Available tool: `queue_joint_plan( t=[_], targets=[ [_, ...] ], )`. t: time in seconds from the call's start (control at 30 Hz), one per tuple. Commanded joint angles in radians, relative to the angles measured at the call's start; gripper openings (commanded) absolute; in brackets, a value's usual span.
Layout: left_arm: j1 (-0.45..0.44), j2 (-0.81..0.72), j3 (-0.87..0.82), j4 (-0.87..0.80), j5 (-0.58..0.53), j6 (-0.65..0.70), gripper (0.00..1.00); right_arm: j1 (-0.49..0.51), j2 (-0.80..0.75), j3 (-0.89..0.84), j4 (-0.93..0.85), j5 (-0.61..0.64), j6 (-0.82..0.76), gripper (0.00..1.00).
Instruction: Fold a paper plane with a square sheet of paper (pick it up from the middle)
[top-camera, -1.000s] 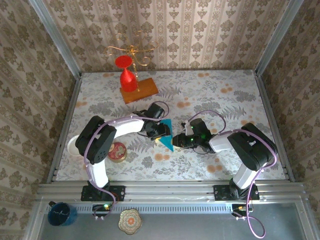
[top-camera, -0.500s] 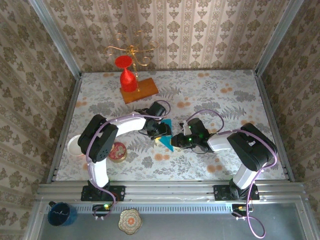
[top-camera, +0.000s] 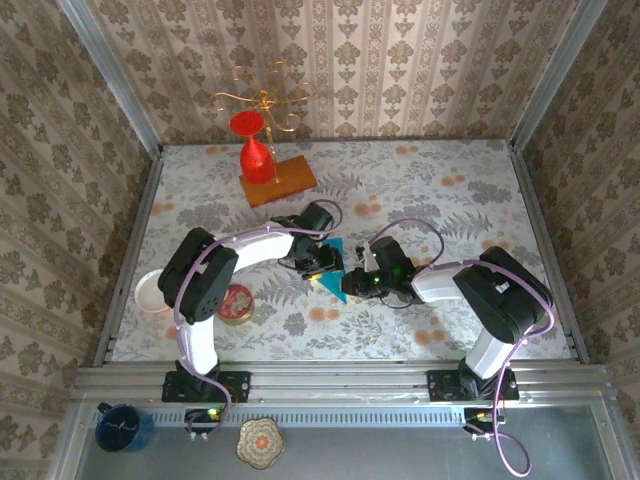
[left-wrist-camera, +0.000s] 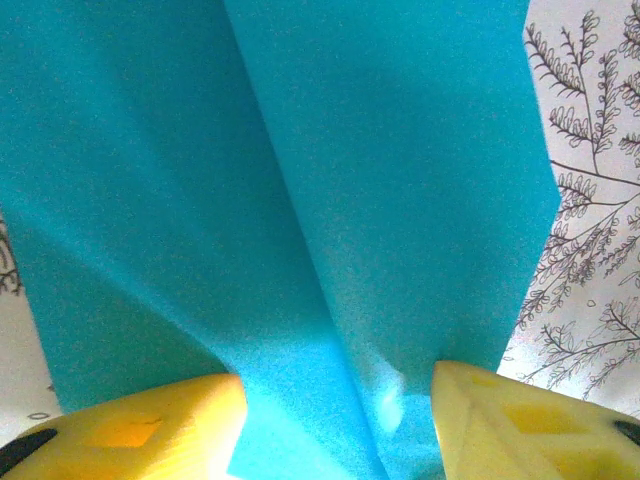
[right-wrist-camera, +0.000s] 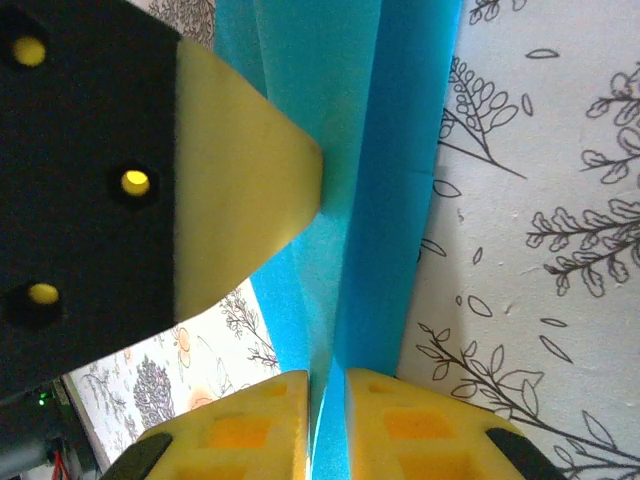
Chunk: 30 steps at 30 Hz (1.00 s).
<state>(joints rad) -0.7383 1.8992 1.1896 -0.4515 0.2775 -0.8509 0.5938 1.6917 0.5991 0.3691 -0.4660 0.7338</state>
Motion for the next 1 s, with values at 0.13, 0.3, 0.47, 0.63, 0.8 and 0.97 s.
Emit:
queue_joint_plan(
  t=[0.13,0.3,0.47,0.63,0.8,0.97],
  targets=[
    [-0.004,0.085,-0.045,-0.127,-0.058,0.030,0.57,0.000,0.041,-0.019,-0.044,0.020,0.029,0.13],
    [-0.002,0.067,-0.033,-0.124,-0.046,0.037,0.57,-0.011,0.052,-0.040,-0.013,0.004,0.055,0.10],
    [0.012,0.011,0.009,-0.104,-0.015,0.068,0.57,-0.024,0.074,-0.061,0.036,-0.028,0.088,0.08],
    [0.037,-0.094,0.020,0.004,0.054,0.086,0.59,-0.039,0.097,-0.089,0.109,-0.058,0.113,0.08],
    [0.064,-0.191,-0.051,0.130,0.098,0.079,0.61,-0.051,0.112,-0.102,0.161,-0.091,0.121,0.07],
    [0.079,-0.208,-0.152,0.292,0.191,0.051,0.49,-0.064,0.127,-0.109,0.194,-0.128,0.130,0.06]
  ],
)
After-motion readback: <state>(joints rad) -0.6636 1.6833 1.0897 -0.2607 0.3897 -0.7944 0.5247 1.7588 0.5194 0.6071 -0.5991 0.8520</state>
